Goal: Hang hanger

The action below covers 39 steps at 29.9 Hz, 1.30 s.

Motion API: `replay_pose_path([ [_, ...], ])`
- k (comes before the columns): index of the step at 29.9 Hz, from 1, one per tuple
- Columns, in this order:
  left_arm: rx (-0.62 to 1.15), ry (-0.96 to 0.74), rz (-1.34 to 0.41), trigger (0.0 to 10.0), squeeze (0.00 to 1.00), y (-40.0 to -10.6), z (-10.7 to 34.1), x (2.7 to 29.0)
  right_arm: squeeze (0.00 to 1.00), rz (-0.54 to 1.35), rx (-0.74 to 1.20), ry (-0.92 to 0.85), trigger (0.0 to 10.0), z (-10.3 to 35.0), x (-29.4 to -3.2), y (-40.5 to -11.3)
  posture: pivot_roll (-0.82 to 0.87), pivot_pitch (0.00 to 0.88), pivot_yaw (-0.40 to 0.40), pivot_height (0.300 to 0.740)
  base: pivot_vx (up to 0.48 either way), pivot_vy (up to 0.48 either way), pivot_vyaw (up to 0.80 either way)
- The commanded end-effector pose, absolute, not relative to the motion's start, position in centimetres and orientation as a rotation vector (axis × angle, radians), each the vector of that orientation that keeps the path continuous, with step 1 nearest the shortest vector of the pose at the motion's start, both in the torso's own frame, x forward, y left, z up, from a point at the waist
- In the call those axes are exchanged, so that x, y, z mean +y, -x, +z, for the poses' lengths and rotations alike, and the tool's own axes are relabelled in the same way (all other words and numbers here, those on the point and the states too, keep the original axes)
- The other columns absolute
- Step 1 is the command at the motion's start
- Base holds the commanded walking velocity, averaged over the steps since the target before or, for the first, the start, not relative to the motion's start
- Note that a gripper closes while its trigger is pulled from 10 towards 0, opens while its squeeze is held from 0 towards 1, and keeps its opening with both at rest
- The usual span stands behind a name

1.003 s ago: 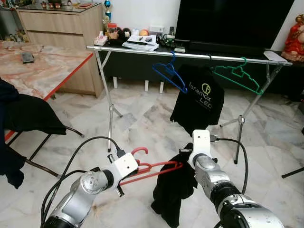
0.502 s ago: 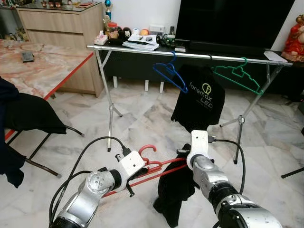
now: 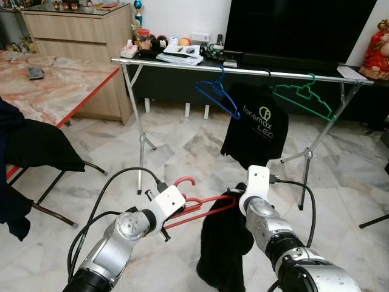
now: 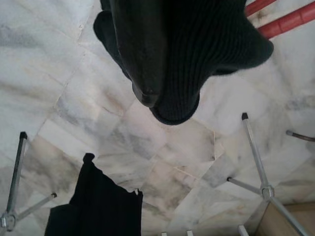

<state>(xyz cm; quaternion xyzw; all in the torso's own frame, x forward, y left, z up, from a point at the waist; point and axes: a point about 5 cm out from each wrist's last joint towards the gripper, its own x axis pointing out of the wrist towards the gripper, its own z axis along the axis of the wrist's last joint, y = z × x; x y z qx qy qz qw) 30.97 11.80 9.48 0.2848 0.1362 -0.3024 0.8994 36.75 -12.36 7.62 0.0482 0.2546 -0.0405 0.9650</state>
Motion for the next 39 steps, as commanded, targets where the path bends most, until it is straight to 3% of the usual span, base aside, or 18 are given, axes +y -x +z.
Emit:
replay_pose_path([
  [1, 0.278, -0.59, -0.601, 10.0, 0.0, -31.2, 9.7, 11.8, 0.0, -0.1, 0.439, -0.122, 10.0, 9.7, -12.5, -37.9, 0.0, 0.0, -0.067, 0.74, 0.0, 0.0, 0.0],
  [9, 0.246, -0.544, -0.63, 10.0, 0.0, -31.1, 10.0, 10.9, 0.0, -0.073, 0.452, -0.191, 10.0, 9.8, -11.7, -37.9, 0.0, 0.0, -0.067, 0.74, 0.0, 0.0, 0.0],
  [11, 0.19, -0.45, -0.673, 10.0, 0.0, -31.0, 10.6, 9.7, 0.0, -0.001, 0.489, -0.326, 10.0, 9.7, -9.8, -37.7, -0.01, 0.0, -0.069, 0.74, 0.0, 0.0, 0.0],
  [17, 0.142, -0.388, -0.717, 10.0, 0.0, -30.8, 11.3, 8.8, 0.0, 0.101, 0.47, -0.284, 10.0, 10.1, -8.3, -37.7, 0.0, 0.0, -0.071, 0.74, 0.0, 0.0, 0.0],
  [24, 0.153, -0.385, -0.698, 10.0, 0.0, -31.0, 11.1, 8.5, 0.0, 0.094, 0.451, -0.397, 10.0, 11.3, -8.1, -38.3, -0.01, 0.0, -0.072, 0.74, 0.0, 0.0, 0.0],
  [31, 0.152, -0.368, -0.746, 10.0, 0.0, -30.6, 10.7, 7.5, 0.0, 0.306, 0.316, -0.35, 10.0, 14.1, -5.8, -38.8, -0.01, 0.0, -0.07, 0.74, 0.0, 0.0, 0.0],
  [35, 0.151, -0.366, -0.776, 10.0, 0.0, -30.3, 10.7, 7.2, 0.0, 0.282, 0.264, -0.209, 10.0, 14.7, -6.8, -39.2, 0.0, 0.0, -0.07, 0.74, 0.0, 0.0, 0.0],
  [37, 0.148, -0.368, -0.773, 10.0, 0.0, -30.2, 10.7, 7.4, 0.0, 0.211, 0.25, -0.118, 10.0, 14.9, -9.2, -39.7, -0.01, 0.0, -0.071, 0.74, 0.0, 0.0, 0.0],
  [39, 0.147, -0.369, -0.764, 10.0, 0.0, -30.3, 10.7, 7.5, 0.0, 0.205, 0.251, -0.108, 10.0, 14.9, -9.7, -39.7, -0.01, 0.0, -0.071, 0.74, 0.0, 0.0, 0.0],
])
